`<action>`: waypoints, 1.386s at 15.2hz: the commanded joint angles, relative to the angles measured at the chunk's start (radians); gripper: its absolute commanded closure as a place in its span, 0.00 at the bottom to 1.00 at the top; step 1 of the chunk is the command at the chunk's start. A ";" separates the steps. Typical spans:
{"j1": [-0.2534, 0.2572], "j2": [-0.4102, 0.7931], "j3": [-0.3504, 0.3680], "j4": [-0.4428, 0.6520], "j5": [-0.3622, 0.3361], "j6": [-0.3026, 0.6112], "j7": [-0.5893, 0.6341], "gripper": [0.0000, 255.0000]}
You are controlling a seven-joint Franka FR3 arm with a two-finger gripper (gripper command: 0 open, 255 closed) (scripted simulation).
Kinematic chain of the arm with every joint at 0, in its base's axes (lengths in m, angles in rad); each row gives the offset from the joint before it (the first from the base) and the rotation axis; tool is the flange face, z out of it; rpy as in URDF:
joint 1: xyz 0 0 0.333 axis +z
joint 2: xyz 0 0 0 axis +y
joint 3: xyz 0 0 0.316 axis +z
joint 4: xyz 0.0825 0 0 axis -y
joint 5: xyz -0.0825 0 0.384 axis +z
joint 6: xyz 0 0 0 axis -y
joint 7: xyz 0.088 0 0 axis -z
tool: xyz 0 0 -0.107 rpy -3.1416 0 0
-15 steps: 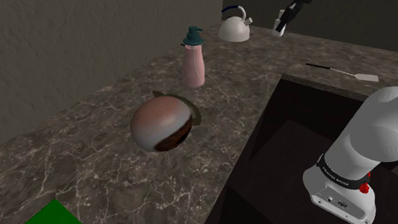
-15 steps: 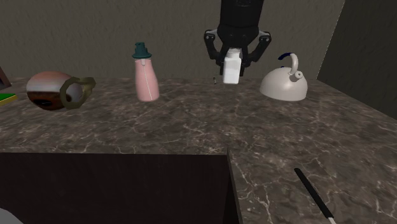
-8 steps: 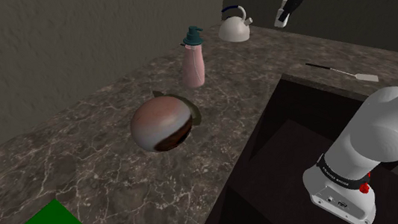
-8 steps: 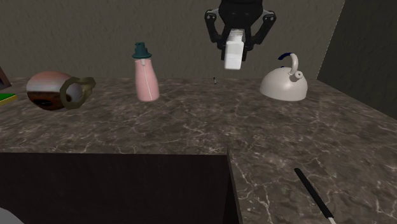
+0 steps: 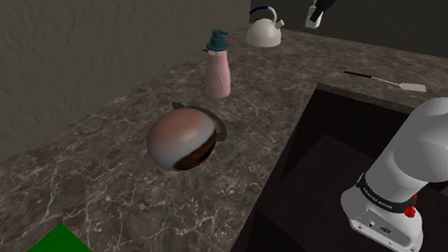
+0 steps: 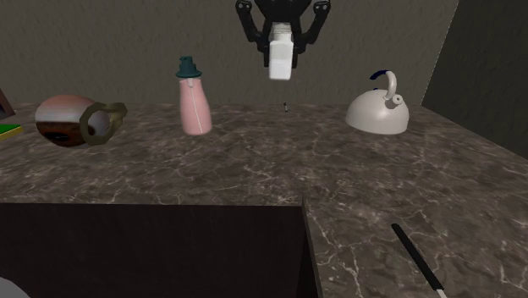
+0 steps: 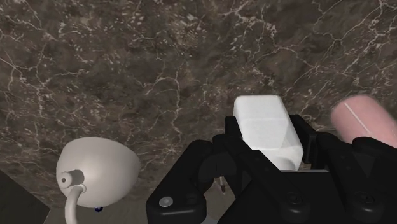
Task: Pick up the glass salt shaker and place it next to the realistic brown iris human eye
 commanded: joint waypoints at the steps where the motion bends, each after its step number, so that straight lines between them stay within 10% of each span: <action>1: -0.004 -0.045 0.046 -0.044 -0.005 0.000 0.048 1.00; 21: 0.087 -0.277 0.521 -0.234 0.128 -0.027 0.535 1.00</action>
